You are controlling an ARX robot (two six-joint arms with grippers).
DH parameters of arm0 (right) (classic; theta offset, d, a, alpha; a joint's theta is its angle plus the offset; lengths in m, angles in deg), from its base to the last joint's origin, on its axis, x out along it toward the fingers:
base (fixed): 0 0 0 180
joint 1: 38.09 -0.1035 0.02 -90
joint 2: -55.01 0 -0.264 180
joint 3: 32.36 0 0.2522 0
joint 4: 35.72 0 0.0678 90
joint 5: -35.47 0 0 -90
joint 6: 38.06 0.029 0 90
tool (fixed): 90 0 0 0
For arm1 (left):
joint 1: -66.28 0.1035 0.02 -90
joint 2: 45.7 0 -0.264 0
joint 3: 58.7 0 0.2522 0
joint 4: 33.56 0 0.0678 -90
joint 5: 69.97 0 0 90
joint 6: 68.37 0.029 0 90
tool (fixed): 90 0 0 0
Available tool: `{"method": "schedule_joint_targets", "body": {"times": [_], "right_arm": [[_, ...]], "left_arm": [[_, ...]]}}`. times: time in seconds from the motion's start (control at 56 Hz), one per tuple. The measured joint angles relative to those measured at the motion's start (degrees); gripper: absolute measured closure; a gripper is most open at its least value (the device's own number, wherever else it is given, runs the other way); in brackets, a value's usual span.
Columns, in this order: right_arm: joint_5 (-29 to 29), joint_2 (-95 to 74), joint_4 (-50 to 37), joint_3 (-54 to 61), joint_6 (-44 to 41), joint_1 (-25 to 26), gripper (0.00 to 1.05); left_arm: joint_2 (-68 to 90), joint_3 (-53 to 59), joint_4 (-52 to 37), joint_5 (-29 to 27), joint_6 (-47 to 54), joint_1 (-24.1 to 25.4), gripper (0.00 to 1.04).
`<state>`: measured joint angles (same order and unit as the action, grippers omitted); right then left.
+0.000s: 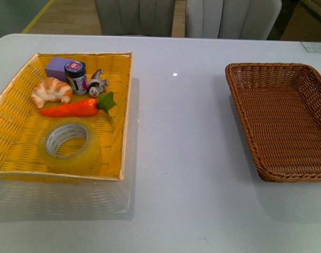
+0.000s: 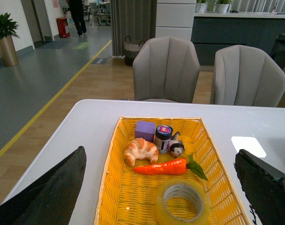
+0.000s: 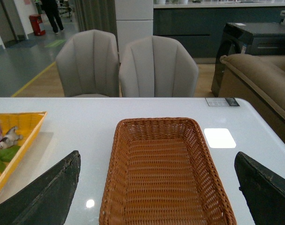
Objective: Move tape to another basket
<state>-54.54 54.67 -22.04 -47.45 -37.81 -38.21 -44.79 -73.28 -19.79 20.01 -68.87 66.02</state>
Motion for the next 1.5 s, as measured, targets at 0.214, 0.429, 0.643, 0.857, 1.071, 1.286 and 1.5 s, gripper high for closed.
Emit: {"method": "schedule_joint_targets", "body": {"times": [0.214,0.429,0.643,0.857,1.071,1.286,1.5], "right_arm": [[0.0,0.0,0.0,0.0,0.0,0.0,0.09],[0.0,0.0,0.0,0.0,0.0,0.0,0.09],[0.0,0.0,0.0,0.0,0.0,0.0,0.09],[0.0,0.0,0.0,0.0,0.0,0.0,0.09],[0.0,0.0,0.0,0.0,0.0,0.0,0.09],[0.0,0.0,0.0,0.0,0.0,0.0,0.09],[0.0,0.0,0.0,0.0,0.0,0.0,0.09]], "left_arm": [[0.0,0.0,0.0,0.0,0.0,0.0,0.09],[0.0,0.0,0.0,0.0,0.0,0.0,0.09],[1.2,-0.9,2.8,0.7,-1.2,0.3,0.09],[26.2,-9.4,6.7,4.5,-6.2,3.4,0.09],[59.5,-15.3,-21.6,7.9,-4.8,5.5,0.09],[94.4,-26.5,-36.4,10.5,-4.8,4.7,0.09],[111.4,-33.4,-38.5,10.1,-3.5,2.8,0.09]]}}
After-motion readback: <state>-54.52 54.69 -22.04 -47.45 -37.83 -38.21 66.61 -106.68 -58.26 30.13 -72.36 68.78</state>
